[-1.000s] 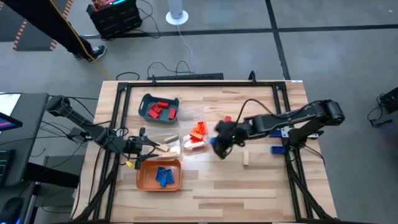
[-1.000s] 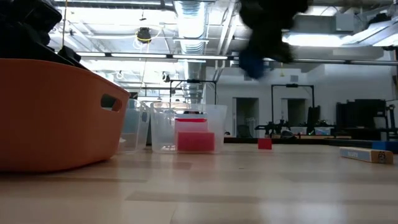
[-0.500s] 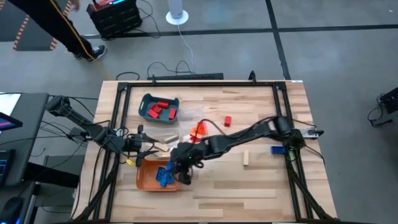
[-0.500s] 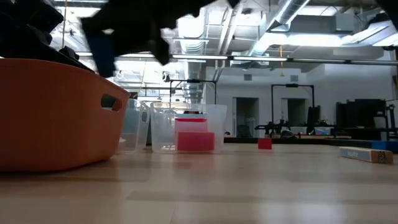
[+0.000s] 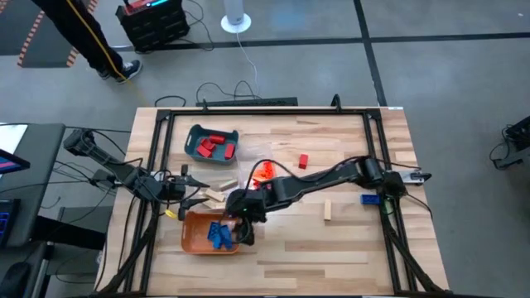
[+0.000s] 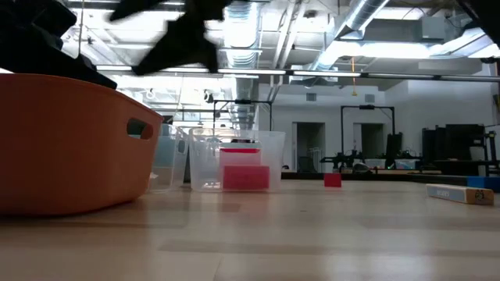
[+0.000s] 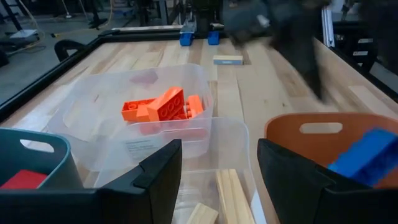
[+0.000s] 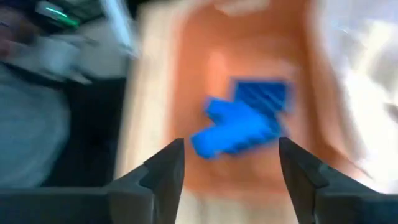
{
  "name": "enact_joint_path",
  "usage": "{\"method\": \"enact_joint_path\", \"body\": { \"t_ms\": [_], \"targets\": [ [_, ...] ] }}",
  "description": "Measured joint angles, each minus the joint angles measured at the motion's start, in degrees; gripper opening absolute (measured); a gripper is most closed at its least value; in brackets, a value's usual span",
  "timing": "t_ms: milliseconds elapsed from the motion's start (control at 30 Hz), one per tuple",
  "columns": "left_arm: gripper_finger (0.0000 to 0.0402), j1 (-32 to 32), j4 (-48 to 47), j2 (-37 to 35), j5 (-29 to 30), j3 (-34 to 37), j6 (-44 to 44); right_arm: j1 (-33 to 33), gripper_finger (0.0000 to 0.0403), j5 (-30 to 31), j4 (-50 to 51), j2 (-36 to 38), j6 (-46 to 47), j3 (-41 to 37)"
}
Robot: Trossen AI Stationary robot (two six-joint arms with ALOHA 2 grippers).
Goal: Sort blocks
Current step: Put the brown block into the left transparent bin
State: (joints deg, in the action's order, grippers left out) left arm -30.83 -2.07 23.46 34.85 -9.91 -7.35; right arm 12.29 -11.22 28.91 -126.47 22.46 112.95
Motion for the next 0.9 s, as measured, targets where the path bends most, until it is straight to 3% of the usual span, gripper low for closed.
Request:
{"method": "enact_joint_path", "body": {
  "t_ms": [167,267,533,900],
  "targets": [
    [0.0203,0.0,-0.3,0.0,-0.2,0.0,0.0,0.7,0.0225,14.4,21.4,5.7,4.7,0.9],
    [0.0203,-0.1,-0.4,0.0,-0.8,0.0,-0.1,0.7,0.0221,18.9,32.9,6.5,11.5,-1.8],
    [0.0203,-1.3,-0.6,0.0,-1.1,0.0,-0.2,0.3,0.0208,18.7,41.8,8.2,24.9,-12.0],
    [0.0203,-1.5,-1.3,0.0,-1.1,0.0,-0.4,1.3,0.0175,14.5,41.2,9.4,29.4,-22.0]
  ]
}}
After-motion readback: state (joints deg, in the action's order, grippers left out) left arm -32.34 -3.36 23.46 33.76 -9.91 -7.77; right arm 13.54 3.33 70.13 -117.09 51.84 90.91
